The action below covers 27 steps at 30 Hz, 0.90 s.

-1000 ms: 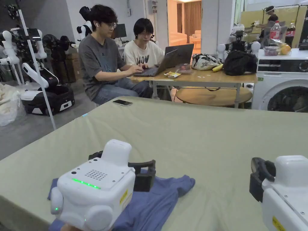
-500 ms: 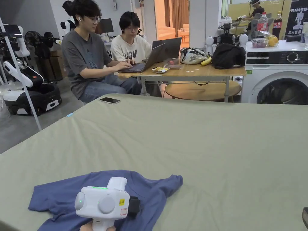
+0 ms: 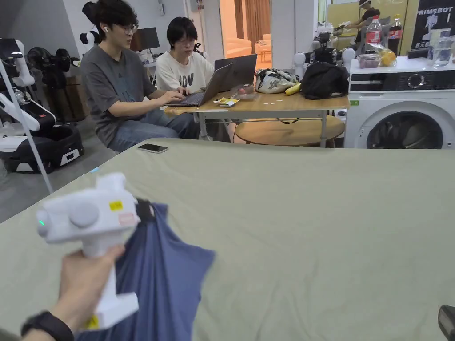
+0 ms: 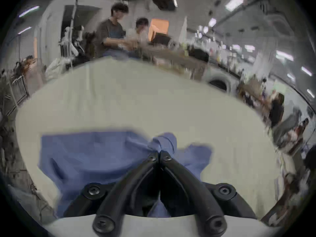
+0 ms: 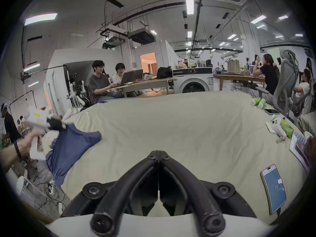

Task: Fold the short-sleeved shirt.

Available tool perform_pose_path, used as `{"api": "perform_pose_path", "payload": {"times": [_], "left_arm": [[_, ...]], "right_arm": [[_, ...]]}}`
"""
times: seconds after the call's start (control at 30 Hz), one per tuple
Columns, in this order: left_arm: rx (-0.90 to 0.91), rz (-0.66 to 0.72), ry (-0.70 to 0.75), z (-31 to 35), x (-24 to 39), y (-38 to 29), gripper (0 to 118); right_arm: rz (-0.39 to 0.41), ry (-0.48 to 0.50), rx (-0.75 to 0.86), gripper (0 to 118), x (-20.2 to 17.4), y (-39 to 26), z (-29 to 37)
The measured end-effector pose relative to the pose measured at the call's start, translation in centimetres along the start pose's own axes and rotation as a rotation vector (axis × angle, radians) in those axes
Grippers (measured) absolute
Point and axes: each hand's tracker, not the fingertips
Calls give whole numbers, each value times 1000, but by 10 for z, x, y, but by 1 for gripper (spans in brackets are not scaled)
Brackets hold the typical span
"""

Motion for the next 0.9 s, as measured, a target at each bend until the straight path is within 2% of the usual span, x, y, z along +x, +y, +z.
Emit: {"api": "perform_pose_path", "payload": {"times": [0.03,0.1,0.17,0.27,0.33,0.4,0.5,0.63,0.77,0.9], "left_arm": [[68,-10,17,13,6,28,0],[189,-122,57,36,30,88,0],[234,-204,33,48,59,127,0],[250,-342,19,39,116,145,0],[230,-395,-12,18,153,128,0],[132,-369,-73,-15,188,85,0],[41,-321,-280,-56,247,5,0],[-167,-383,-517,-85,346,-118,0],[-425,-309,-774,-76,432,-229,0],[-520,-306,-938,-42,470,-293,0]], "right_arm": [[1,-3,9,0,1,2,3],[11,-27,31,0,5,7,9],[9,-49,51,0,9,12,15],[-23,-68,76,0,20,18,22],[-24,-85,82,0,26,21,26],[-19,-101,83,0,32,22,32],[-21,-120,80,0,40,23,42],[-38,-146,101,0,53,23,61],[-62,-197,108,0,69,24,79],[-57,-262,111,0,84,21,103]]}}
